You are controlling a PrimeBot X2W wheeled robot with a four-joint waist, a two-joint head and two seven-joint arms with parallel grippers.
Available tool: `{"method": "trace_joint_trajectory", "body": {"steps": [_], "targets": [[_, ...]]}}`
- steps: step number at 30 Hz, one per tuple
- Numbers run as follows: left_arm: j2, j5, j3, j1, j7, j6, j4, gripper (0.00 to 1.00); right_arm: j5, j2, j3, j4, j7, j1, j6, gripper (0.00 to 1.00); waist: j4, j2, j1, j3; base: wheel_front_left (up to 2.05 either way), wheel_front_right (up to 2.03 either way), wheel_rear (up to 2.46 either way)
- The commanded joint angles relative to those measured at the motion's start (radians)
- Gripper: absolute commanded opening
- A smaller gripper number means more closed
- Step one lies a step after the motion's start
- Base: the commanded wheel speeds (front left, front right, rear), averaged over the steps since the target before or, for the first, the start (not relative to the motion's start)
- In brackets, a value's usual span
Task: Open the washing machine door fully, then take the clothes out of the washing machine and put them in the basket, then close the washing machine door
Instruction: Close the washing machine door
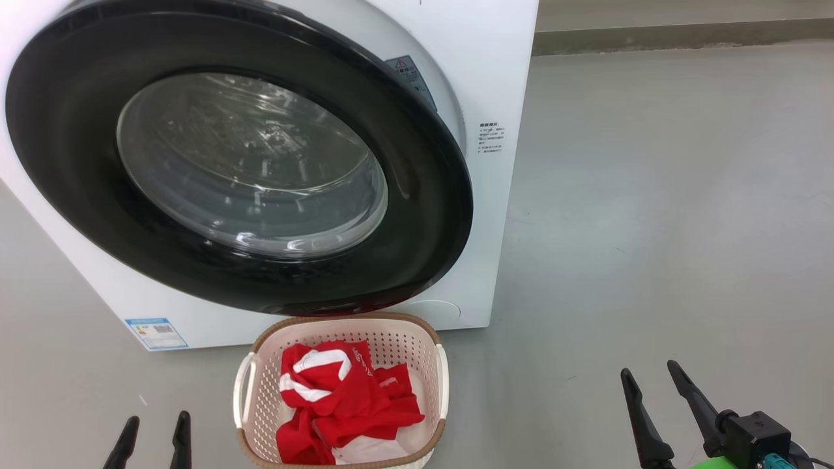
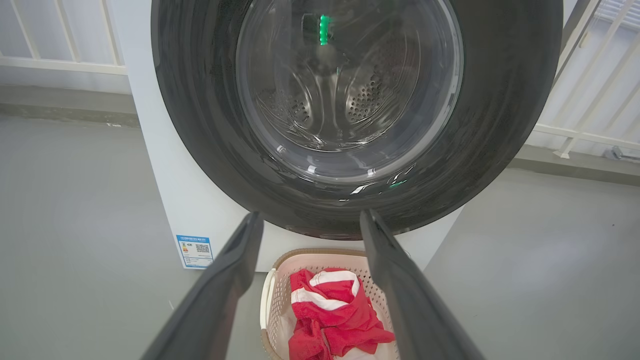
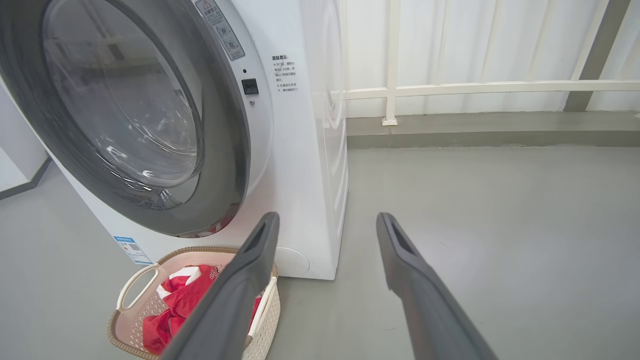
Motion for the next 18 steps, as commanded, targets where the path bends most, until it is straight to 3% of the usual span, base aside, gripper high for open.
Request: {"method": "trace_joint_trajectory", "body": {"steps": [1, 18], "targets": [[0.007, 0.011, 0.04, -0.009, -0.009, -0.005, -0.025, 1.0, -0.007, -0.007, 0.016, -0.027, -0.006, -0.01, 0.006, 1.0, 0.001, 0.0, 0.0, 0.0, 0.0, 0.0, 0.0], [-0.006, 0.013, 0.031, -0.009, -0.009, -0.005, -0.023, 1.0, -0.011, 0.0, 0.013, -0.034, -0.006, -0.014, 0.006, 1.0, 0.011, 0.0, 0.0, -0.004, 0.0, 0.0, 0.0]]}}
